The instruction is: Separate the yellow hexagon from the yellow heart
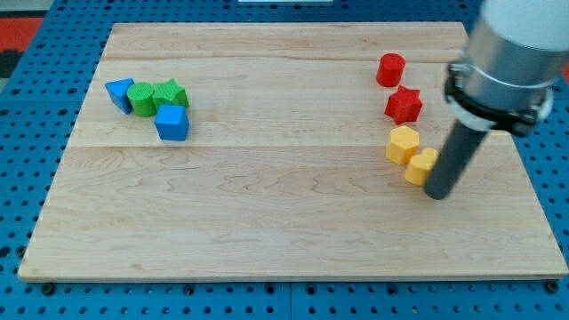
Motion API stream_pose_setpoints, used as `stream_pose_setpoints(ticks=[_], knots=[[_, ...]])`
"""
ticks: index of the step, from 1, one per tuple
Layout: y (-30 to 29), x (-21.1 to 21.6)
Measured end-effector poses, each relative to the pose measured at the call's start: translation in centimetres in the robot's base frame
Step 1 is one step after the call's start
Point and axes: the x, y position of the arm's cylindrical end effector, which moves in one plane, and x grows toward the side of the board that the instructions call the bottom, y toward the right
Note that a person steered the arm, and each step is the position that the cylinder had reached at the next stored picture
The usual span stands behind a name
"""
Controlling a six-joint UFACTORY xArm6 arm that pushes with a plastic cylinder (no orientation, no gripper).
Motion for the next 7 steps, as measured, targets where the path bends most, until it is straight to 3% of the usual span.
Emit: stream_pose_setpoints(ticks=[1,3,4,5,6,7], knots=[[0.3,-4.3],[8.1,-5.8],[0.3,-6.3],[-3.3,-10.8],[-9.9,-10.4],[-12.9,-10.5]])
